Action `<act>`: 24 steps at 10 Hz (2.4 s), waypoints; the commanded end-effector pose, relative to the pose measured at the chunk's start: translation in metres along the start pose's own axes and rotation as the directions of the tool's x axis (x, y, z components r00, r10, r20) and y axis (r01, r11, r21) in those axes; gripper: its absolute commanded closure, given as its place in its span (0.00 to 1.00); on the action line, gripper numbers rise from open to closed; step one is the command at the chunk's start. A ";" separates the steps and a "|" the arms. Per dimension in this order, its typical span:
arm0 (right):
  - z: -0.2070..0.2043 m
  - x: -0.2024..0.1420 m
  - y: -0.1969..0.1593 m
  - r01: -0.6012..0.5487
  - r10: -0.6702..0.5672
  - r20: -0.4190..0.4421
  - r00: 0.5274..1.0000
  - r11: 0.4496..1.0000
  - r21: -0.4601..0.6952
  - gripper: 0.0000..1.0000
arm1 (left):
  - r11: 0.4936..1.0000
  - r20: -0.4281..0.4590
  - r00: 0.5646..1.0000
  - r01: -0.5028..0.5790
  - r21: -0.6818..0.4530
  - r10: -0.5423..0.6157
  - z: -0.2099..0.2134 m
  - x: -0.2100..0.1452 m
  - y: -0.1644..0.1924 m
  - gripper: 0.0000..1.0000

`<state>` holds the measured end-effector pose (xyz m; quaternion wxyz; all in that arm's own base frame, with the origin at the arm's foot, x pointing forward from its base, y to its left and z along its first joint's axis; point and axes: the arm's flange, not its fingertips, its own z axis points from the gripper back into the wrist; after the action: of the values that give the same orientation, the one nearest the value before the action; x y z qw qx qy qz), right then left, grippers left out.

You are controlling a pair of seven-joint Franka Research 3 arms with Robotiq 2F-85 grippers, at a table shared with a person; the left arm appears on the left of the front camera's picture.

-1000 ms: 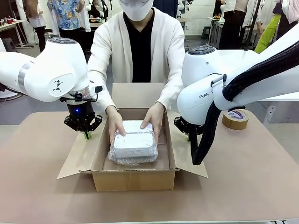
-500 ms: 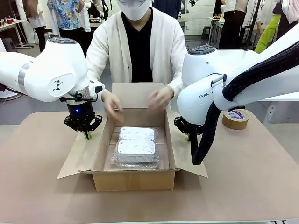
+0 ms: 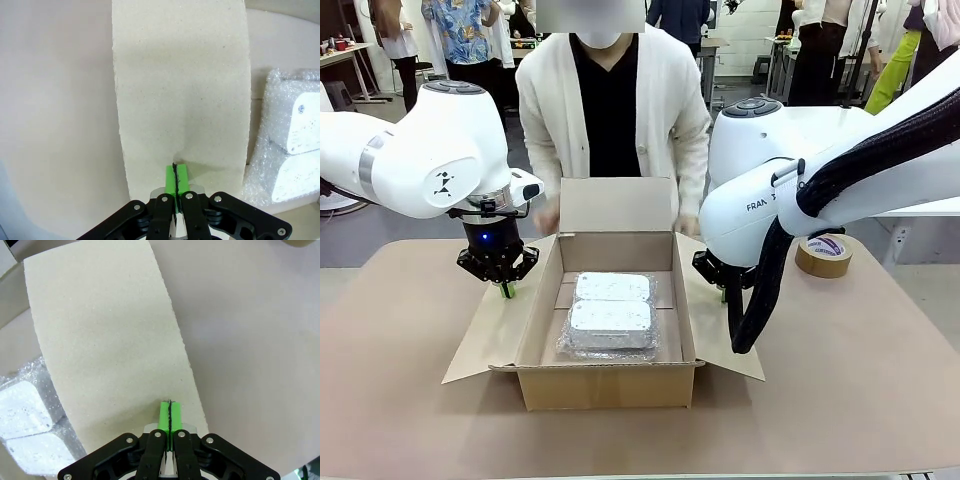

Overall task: Wrap the clocks to prevent damage.
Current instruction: Once the human has placed the objects inside and stepped back, release both hands from the side flaps of the Package Box.

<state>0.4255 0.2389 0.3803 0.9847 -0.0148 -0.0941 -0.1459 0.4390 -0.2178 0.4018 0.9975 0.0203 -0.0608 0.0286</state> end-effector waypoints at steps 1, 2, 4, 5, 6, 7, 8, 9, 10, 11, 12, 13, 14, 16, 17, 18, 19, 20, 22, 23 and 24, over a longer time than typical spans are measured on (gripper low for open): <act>0.000 0.000 0.000 -0.002 0.002 0.002 1.000 1.000 -0.003 0.99 | 1.000 -0.005 1.000 0.003 0.007 -0.003 -0.001 0.000 0.000 1.00; 0.000 0.000 0.000 -0.002 0.002 0.002 1.000 1.000 -0.003 0.99 | 1.000 -0.005 1.000 0.003 0.007 -0.003 -0.001 0.000 0.000 1.00; 0.000 0.000 0.000 -0.002 0.002 0.002 1.000 1.000 -0.003 0.99 | 1.000 -0.005 1.000 0.003 0.007 -0.003 -0.001 0.000 0.000 1.00; 0.000 0.000 0.000 -0.002 0.002 0.002 1.000 1.000 -0.003 0.99 | 1.000 -0.005 1.000 0.003 0.007 -0.003 -0.001 0.000 0.000 1.00; 0.000 0.000 0.000 -0.002 0.002 0.002 1.000 1.000 -0.003 0.99 | 1.000 -0.005 1.000 0.003 0.007 -0.003 -0.001 0.000 0.000 1.00; 0.000 0.000 0.000 -0.002 0.002 0.002 1.000 1.000 -0.003 0.99 | 1.000 -0.005 1.000 0.003 0.007 -0.003 -0.001 0.000 0.000 1.00; 0.000 0.000 0.000 -0.002 0.002 0.002 1.000 1.000 -0.003 0.99 | 1.000 -0.005 1.000 0.003 0.007 -0.003 -0.001 0.000 0.000 1.00; 0.000 0.000 0.000 0.000 0.000 0.000 1.000 1.000 0.000 0.99 | 1.000 0.000 1.000 0.000 0.000 0.000 0.000 0.000 0.000 1.00; 0.009 0.003 -0.005 -0.016 0.016 -0.008 1.000 1.000 0.023 0.99 | 0.999 -0.018 1.000 0.020 -0.029 -0.021 0.009 0.001 0.007 1.00; 0.033 0.006 -0.012 -0.060 0.061 -0.011 0.998 0.997 0.047 0.99 | 0.996 0.017 0.996 0.083 -0.036 -0.083 0.022 0.000 0.014 1.00; 0.063 0.009 -0.027 -0.090 0.090 -0.001 0.996 0.994 0.064 0.99 | 0.996 0.033 0.996 0.084 -0.042 -0.082 0.048 -0.004 0.035 1.00; 0.094 0.006 -0.047 -0.114 0.114 0.007 0.993 0.991 0.077 0.99 | 0.993 0.056 0.994 0.100 -0.060 -0.096 0.069 -0.010 0.055 1.00; 0.128 -0.003 -0.072 -0.212 0.209 0.047 0.977 0.974 0.079 0.99 | 0.985 0.088 0.987 0.144 -0.093 -0.136 0.094 -0.020 0.080 1.00; 0.160 -0.014 -0.122 -0.454 0.453 0.052 0.890 0.891 0.012 0.99 | 0.922 0.137 0.923 0.375 -0.099 -0.361 0.129 -0.029 0.134 1.00; 0.167 -0.016 -0.146 -0.570 0.572 0.068 0.818 0.820 -0.041 0.99 | 0.844 0.172 0.844 0.528 -0.093 -0.508 0.134 -0.027 0.154 1.00; 0.169 -0.011 -0.166 -0.590 0.595 0.067 0.801 0.803 -0.087 0.99 | 0.791 0.267 0.774 0.609 -0.059 -0.575 0.134 -0.027 0.173 1.00; 0.166 -0.005 -0.183 -0.639 0.648 0.069 0.759 0.761 -0.111 0.99 | 0.742 0.314 0.711 0.669 -0.029 -0.629 0.133 -0.025 0.187 1.00; 0.161 0.000 -0.195 -0.688 0.697 0.052 0.715 0.715 -0.122 0.99 | 0.696 0.335 0.654 0.718 0.009 -0.679 0.132 -0.023 0.193 1.00; 0.154 0.008 -0.216 -0.790 0.791 0.070 0.608 0.611 -0.054 0.99 | 0.649 0.340 0.599 0.760 0.045 -0.725 0.123 -0.025 0.199 1.00; 0.155 0.006 -0.222 -0.822 0.821 0.090 0.564 0.568 -0.036 0.99 | 0.630 0.348 0.581 0.776 0.037 -0.736 0.118 -0.025 0.203 1.00; 0.156 0.007 -0.223 -0.826 0.824 0.078 0.562 0.564 -0.005 0.99 | 0.612 0.271 0.584 0.791 0.024 -0.765 0.124 -0.017 0.205 1.00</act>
<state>0.3421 0.0324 0.5360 0.9393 -0.0727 -0.1137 0.3154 0.3903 -0.0239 0.5272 0.8946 -0.0008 -0.1958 -0.4017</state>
